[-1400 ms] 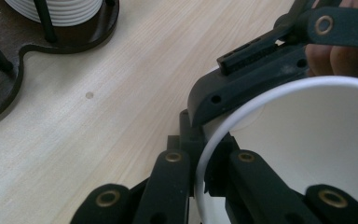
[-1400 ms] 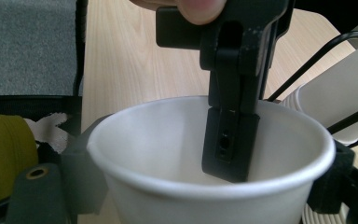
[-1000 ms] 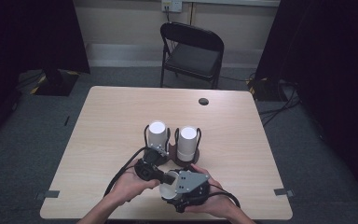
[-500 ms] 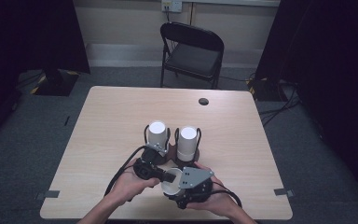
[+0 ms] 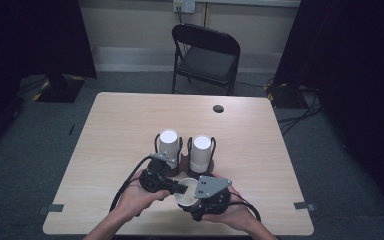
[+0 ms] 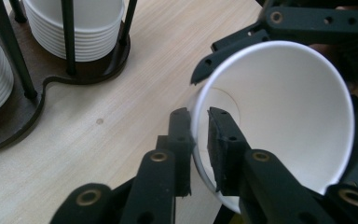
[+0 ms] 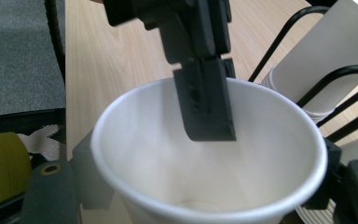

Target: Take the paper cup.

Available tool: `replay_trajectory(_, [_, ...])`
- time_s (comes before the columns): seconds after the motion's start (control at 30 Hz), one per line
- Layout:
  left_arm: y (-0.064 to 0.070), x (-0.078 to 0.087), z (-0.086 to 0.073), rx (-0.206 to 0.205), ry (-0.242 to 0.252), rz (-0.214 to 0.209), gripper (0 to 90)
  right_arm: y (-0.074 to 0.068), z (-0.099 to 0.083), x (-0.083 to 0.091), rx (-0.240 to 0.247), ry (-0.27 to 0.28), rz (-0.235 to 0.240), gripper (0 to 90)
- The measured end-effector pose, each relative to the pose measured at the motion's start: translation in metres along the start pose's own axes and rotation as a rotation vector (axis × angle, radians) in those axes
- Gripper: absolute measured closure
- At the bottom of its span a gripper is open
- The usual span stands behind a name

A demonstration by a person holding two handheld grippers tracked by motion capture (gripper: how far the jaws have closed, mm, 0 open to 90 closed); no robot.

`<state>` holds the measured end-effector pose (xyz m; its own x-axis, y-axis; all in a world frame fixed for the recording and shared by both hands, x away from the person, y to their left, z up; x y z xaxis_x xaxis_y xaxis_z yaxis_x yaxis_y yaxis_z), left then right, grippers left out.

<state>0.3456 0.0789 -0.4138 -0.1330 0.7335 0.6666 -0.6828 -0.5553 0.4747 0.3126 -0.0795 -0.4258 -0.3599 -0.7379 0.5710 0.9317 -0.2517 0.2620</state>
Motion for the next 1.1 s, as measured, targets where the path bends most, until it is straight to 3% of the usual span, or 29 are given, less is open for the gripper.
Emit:
replay_trajectory(0.5, [0.000,0.006,0.000,-0.017,0.025,-0.003,77.2,0.005,-0.002,0.003,-0.035,0.012,0.002,24.6])
replay_trajectory(1.1, [-0.006,0.020,-0.006,-0.007,0.164,0.019,57.5,0.016,-0.010,0.004,-0.097,0.005,-0.019,24.7])
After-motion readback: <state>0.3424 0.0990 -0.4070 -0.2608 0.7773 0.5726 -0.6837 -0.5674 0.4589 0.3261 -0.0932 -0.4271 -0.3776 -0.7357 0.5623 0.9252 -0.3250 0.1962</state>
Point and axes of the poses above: each handheld gripper's, and its own axes: x roughly backward along the jaws, z roughly out of its top, y roughly to its right, the point moved 3 cm from there along -x, roughly forward along the jaws, and after that the axes turned 5 degrees about x, right-handed, at the moved point
